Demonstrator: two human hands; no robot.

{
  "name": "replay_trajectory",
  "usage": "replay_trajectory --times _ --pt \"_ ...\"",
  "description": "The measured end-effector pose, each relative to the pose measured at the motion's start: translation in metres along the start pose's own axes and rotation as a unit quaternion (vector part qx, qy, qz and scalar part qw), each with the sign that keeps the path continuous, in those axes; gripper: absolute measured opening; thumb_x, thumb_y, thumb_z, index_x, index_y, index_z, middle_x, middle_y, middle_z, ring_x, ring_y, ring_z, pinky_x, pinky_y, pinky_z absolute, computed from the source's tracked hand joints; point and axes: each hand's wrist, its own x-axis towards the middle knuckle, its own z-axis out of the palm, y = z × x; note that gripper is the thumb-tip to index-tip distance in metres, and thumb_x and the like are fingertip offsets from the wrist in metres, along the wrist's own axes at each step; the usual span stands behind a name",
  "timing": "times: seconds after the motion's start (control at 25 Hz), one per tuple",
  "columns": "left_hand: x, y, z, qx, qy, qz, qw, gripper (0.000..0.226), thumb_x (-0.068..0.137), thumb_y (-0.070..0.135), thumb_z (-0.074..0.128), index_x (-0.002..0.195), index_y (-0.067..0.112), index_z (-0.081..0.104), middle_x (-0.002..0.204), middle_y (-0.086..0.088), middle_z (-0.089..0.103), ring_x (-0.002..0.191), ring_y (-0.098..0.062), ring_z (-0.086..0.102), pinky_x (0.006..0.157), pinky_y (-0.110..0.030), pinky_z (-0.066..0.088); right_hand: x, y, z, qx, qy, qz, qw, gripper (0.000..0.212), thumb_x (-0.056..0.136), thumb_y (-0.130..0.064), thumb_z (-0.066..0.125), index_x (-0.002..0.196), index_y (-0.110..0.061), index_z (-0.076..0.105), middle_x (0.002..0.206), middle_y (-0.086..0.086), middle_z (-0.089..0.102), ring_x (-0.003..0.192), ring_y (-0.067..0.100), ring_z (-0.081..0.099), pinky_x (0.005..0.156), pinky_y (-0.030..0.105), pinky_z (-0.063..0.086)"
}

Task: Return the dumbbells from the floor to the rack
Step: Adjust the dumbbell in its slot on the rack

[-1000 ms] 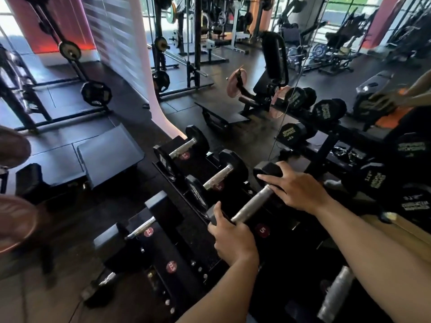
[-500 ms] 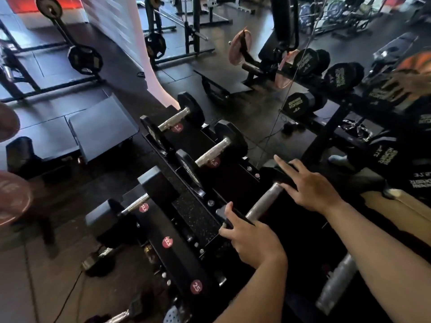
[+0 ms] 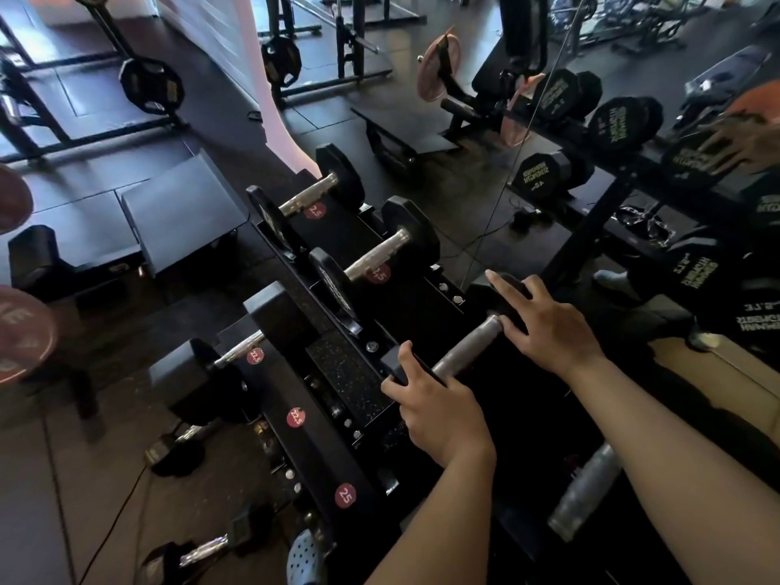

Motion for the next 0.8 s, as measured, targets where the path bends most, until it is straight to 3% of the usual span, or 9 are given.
replay_trajectory --times 0.28,0.8 --pt "0.001 -0.003 0.005 -0.009 0.021 0.012 1.0 0.066 0.091 0.024 0.068 0.144 0.043 0.033 0.137 -0.011 0.041 0.087 -0.025 0.068 0.066 -0.038 0.062 0.001 -0.003 0.008 0.031 -0.005 0.022 0.999 0.072 0.095 -0.035 0.055 0.155 -0.039 0.017 0.125 0.009 0.04 0.09 0.029 0.064 0.064 0.032 0.048" --pt "0.003 -0.012 0.011 -0.036 0.03 0.018 0.999 0.066 0.086 0.03 0.071 0.144 0.046 0.044 0.137 -0.006 0.047 0.097 -0.024 0.067 0.065 -0.035 0.054 -0.002 -0.014 0.008 0.043 -0.002 0.084 0.996 0.071 0.094 -0.032 0.057 0.152 -0.045 0.018 0.118 0.003 0.039 0.091 0.02 0.053 0.066 0.03 0.049"
